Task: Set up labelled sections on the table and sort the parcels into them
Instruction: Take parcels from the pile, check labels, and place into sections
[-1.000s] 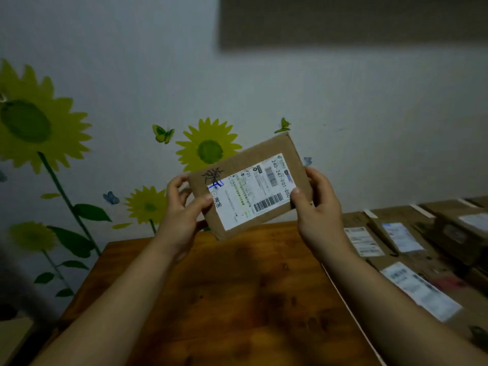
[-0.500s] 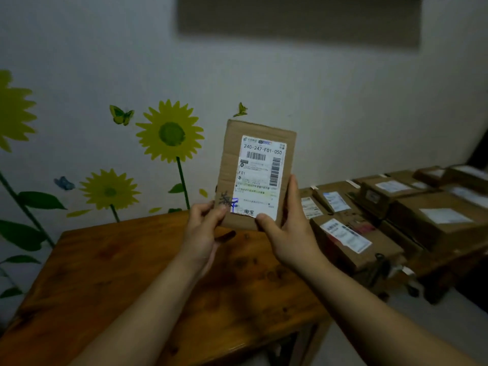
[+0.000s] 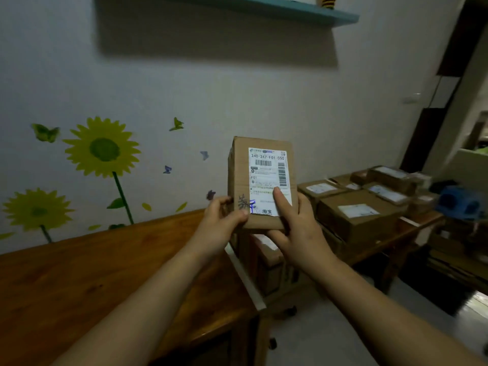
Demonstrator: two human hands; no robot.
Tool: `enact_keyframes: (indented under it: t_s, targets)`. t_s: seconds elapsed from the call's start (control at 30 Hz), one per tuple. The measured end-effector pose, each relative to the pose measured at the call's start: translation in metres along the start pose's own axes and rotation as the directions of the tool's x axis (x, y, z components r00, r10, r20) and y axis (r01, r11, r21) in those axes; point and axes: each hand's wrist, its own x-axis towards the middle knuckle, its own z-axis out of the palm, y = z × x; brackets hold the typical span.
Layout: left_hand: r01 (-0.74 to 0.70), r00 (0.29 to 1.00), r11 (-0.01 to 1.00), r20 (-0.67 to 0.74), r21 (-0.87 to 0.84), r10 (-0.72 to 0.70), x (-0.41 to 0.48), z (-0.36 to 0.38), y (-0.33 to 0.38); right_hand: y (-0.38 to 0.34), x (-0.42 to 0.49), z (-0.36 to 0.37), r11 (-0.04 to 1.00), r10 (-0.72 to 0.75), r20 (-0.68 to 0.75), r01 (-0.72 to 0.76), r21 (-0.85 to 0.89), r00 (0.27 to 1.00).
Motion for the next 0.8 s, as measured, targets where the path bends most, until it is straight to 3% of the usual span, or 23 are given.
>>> enact_keyframes:
  t_s: [0.13,0.3,0.67,0.8]
  targets:
    - [-0.084,0.988,0.987,0.141,0.135,0.064,-0.002,0.089,0.001,0.061,-0.023,-0.05,0.999,0.044,0.013,-0.043,-0.022,0.999]
    - [-0.03,0.983,0.98,0.185,0.196,-0.006,0.005,0.153,-0.009,0.119,-0.032,-0.086,0.993,0.097,0.044,-0.094,-0.064,0.994]
    - [0.158,0.971,0.97,0.149,0.187,-0.187,0.082,0.187,-0.066,0.201,0.021,-0.057,0.959,0.204,0.234,-0.146,-0.243,0.951]
    - [0.2,0.963,0.962,0.145,0.184,-0.228,0.119,0.193,-0.089,0.227,0.051,-0.039,0.927,0.15,0.317,-0.022,-0.375,0.937]
